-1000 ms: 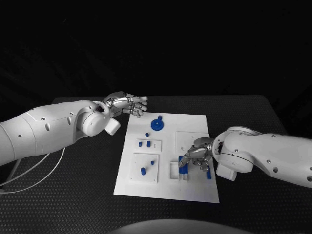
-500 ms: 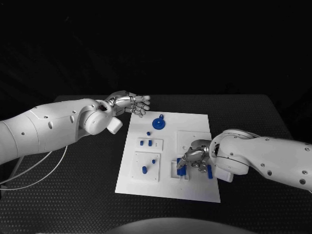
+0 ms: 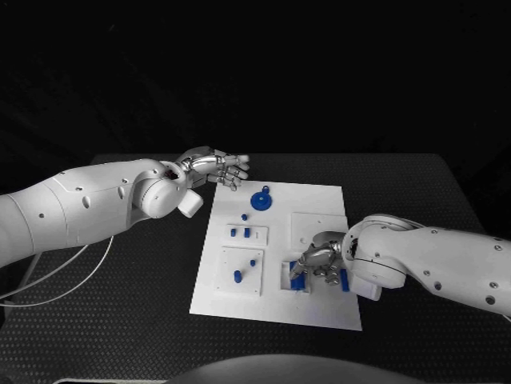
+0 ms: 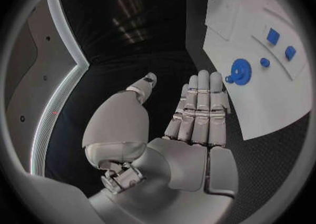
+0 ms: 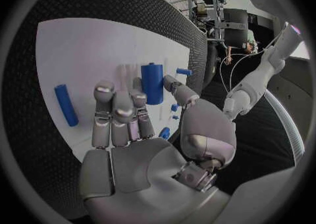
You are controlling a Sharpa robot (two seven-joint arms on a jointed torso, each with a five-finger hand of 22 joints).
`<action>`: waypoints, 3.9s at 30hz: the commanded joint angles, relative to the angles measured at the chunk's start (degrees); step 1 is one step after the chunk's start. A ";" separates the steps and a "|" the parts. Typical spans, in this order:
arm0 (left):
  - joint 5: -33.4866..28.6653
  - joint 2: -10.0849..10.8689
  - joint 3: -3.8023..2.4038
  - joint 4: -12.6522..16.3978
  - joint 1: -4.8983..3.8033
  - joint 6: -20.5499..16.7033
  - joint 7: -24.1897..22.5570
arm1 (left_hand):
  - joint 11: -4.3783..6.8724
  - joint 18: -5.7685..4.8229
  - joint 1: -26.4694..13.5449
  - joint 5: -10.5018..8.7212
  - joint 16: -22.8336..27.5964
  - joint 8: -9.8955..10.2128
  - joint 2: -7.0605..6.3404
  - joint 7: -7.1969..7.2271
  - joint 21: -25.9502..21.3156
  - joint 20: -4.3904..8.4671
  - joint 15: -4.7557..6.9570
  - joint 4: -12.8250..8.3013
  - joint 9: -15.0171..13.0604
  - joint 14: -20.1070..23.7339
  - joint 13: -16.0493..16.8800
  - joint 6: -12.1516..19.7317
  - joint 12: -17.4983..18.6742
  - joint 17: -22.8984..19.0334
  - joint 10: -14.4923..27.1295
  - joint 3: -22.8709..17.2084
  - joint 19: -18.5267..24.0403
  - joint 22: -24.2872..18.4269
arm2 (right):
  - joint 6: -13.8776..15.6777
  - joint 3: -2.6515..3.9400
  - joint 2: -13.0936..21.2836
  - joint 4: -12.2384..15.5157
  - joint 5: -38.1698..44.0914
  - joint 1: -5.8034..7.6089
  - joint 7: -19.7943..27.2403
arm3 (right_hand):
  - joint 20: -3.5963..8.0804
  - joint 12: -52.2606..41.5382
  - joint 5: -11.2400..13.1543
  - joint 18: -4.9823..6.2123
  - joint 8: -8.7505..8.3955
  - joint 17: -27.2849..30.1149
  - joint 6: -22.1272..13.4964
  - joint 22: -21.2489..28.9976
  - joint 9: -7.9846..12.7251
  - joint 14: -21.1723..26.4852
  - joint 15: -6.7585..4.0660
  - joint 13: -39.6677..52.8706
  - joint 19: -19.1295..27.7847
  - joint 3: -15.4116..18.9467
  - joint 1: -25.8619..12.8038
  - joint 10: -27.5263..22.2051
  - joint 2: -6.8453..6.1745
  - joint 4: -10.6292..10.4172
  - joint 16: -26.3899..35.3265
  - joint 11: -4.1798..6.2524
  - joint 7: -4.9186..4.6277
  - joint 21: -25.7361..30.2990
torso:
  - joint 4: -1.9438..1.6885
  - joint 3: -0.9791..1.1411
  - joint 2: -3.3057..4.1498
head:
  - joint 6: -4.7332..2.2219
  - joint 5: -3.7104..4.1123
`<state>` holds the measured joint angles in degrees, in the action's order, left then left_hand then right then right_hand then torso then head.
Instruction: Assemble the parts on the task board
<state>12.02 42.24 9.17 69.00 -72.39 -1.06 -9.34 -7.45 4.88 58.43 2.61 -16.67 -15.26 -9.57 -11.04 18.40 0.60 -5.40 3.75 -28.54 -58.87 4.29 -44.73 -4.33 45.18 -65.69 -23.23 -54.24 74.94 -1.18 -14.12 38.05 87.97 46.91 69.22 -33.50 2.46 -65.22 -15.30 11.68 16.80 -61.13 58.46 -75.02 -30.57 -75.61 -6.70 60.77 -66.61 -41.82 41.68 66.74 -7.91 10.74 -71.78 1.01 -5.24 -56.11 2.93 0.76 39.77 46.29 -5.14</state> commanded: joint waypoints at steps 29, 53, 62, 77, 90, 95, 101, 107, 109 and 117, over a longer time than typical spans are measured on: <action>0.29 0.08 -0.03 0.13 -0.09 0.87 -0.09 | -0.24 1.71 0.35 0.24 0.14 -0.29 -0.05 -0.23 0.27 -0.12 0.13 0.56 -0.11 0.33 0.07 0.00 0.03 0.10 -0.07 0.20 0.33 1.35 | -0.77 -0.07 -0.65 -0.78 0.22 -0.80 0.85 | -0.14 0.88 10.51 3.32 -0.23 -0.17 0.31 -0.27 -0.26 -0.10 -0.41 0.72 0.15 -0.53 -1.64 0.27 -3.32 -3.11 0.71 0.09 -0.01 -0.12 | 0.00 -0.06 -0.04 | 0.40 -0.23; 0.39 0.16 -0.03 0.11 -0.10 1.02 0.09 | -0.24 1.71 0.44 0.24 0.15 -0.31 -0.08 -0.23 0.30 -0.13 0.13 0.70 -0.12 0.35 0.07 0.03 0.04 0.11 -0.06 0.26 0.37 1.35 | -0.20 -0.07 -0.07 -0.48 2.48 -0.85 1.49 | 0.06 1.06 12.48 3.32 -0.38 -0.21 -0.62 -0.14 -0.78 0.00 -0.33 1.12 0.12 0.17 -2.22 0.02 -7.73 -6.37 0.89 -0.04 -0.18 -0.12 | 0.01 -0.03 -0.07 | 0.53 -0.17; 0.45 0.14 -0.03 0.02 -0.10 0.89 0.03 | -0.24 1.72 0.50 0.24 0.15 -0.31 -0.06 -0.23 0.31 -0.13 0.13 0.74 -0.12 0.35 0.07 0.04 0.04 0.12 -0.06 0.27 0.37 1.35 | 2.05 -0.07 2.17 1.68 5.68 -0.93 5.77 | 0.32 1.03 12.39 3.32 0.01 -0.34 -0.68 -0.17 -1.49 0.08 -0.44 1.35 0.30 3.30 0.87 0.10 -6.47 -3.70 0.87 0.07 -0.07 -0.19 | 0.02 -0.08 -0.13 | 0.20 0.06; 0.45 0.22 -0.02 0.11 -0.10 0.02 -0.59 | -0.47 1.74 1.33 0.24 0.09 -0.82 0.17 0.04 0.49 -0.11 0.16 0.82 -0.33 0.28 0.13 -0.63 -0.09 0.20 -0.34 0.51 0.41 1.36 | -1.95 -0.05 13.79 6.64 4.53 3.57 5.58 | 0.41 -0.48 12.24 3.32 0.43 -0.36 -0.75 -0.07 -2.84 -0.14 -0.35 2.57 0.23 5.93 4.90 1.19 -2.18 -0.38 0.88 0.04 -0.08 -0.18 | 0.14 -0.06 -0.14 | -1.01 1.73; 0.48 0.03 -0.01 0.01 -0.10 0.10 -0.53 | -0.51 1.74 1.44 0.24 0.07 -0.81 0.03 0.03 0.54 -0.11 0.17 0.96 -0.32 0.25 0.13 -0.56 -0.09 0.23 -0.37 0.67 0.41 1.35 | -2.80 -0.12 15.98 6.12 14.01 2.96 0.31 | -0.11 -0.24 12.51 3.32 1.03 -0.34 0.52 -0.18 -3.56 -0.18 -0.48 2.55 0.50 7.22 4.00 1.50 -2.03 -0.25 0.84 0.31 0.28 -0.24 | 0.98 0.25 -0.34 | -1.12 2.06; 0.48 -0.01 -0.01 0.15 -0.10 0.24 -0.51 | -0.52 1.73 1.47 0.24 0.06 -0.76 -0.03 -0.01 0.56 -0.11 0.17 1.09 -0.29 0.24 0.13 -0.44 -0.08 0.24 -0.36 0.75 0.40 1.34 | -2.22 -0.12 15.53 5.43 16.91 2.12 -0.44 | -0.15 -0.16 12.51 3.32 1.14 -0.36 0.75 -0.19 -3.78 -0.20 -0.53 2.55 0.50 7.13 3.56 1.59 -2.35 -0.97 0.78 0.41 0.38 -0.27 | 0.89 0.19 -0.32 | -1.10 2.23; 0.48 -0.05 -0.02 0.24 -0.09 0.31 -0.58 | -0.52 1.74 1.49 0.24 0.06 -0.74 -0.03 -0.03 0.58 -0.10 0.17 1.18 -0.28 0.24 0.12 -0.39 -0.07 0.24 -0.35 0.78 0.40 1.34 | -1.26 -0.12 13.80 3.73 18.16 -0.06 -0.54 | -0.17 -0.13 12.51 3.32 1.18 -0.39 0.85 -0.21 -3.96 -0.20 -0.58 2.59 0.50 7.25 2.90 1.70 -2.36 -1.72 0.70 0.47 0.44 -0.32 | 0.72 0.07 -0.29 | -0.93 2.44; 0.48 0.21 -0.02 0.24 -0.09 0.29 -0.55 | -0.53 1.74 1.53 0.24 0.06 -0.73 0.01 -0.05 0.59 -0.10 0.17 1.26 -0.27 0.25 0.12 -0.35 -0.05 0.25 -0.33 0.82 0.41 1.33 | -0.37 -0.12 12.49 3.19 18.38 -1.50 -0.27 | -0.17 -0.10 12.51 3.32 1.17 -0.39 0.85 -0.21 -3.99 -0.20 -0.60 2.57 0.50 7.24 2.82 1.70 -2.29 -1.84 0.69 0.48 0.45 -0.33 | 0.69 0.23 -0.20 | -0.64 2.11; 0.48 0.28 -0.02 0.25 -0.09 0.34 -0.56 | -0.53 1.74 1.53 0.24 0.06 -0.72 0.01 -0.05 0.59 -0.10 0.17 1.27 -0.27 0.25 0.12 -0.34 -0.05 0.25 -0.33 0.82 0.41 1.33 | -0.40 -0.12 12.27 3.17 18.39 -1.53 -0.15 | -0.16 -0.09 12.51 3.32 1.16 -0.39 0.85 -0.21 -4.01 -0.19 -0.60 2.57 0.50 7.24 2.76 1.71 -2.27 -1.92 0.69 0.49 0.46 -0.33 | 0.66 0.18 -0.21 | -0.56 2.10; 0.48 0.16 -0.02 0.26 -0.09 0.44 -0.53 | -0.53 1.73 1.55 0.24 0.07 -0.72 0.01 -0.06 0.60 -0.10 0.17 1.33 -0.27 0.25 0.12 -0.32 -0.04 0.25 -0.32 0.86 0.41 1.33 | -0.92 -0.12 11.13 2.63 18.85 -2.20 -0.08 | -0.15 -0.09 12.51 3.32 1.16 -0.40 0.87 -0.22 -4.06 -0.18 -0.62 2.60 0.51 7.21 2.72 1.75 -2.13 -2.04 0.67 0.51 0.48 -0.35 | 0.71 0.08 -0.29 | -0.38 2.03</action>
<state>12.41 42.50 9.18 69.10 -72.41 -1.03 -9.15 -7.69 4.89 59.49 2.61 -16.67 -15.94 -9.57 -10.84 18.84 0.48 -5.40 4.61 -28.80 -58.87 4.35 -44.93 -4.33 45.37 -65.94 -22.36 -54.16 74.95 -1.75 -13.96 49.45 90.76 64.59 67.57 -33.61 2.55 -65.37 -3.11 12.55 18.14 -61.49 59.02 -75.02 -34.84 -75.86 -6.94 63.30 -66.30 -34.55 44.88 68.10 -10.02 9.00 -71.11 1.54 -4.51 -56.11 3.63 0.87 39.51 45.83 -3.05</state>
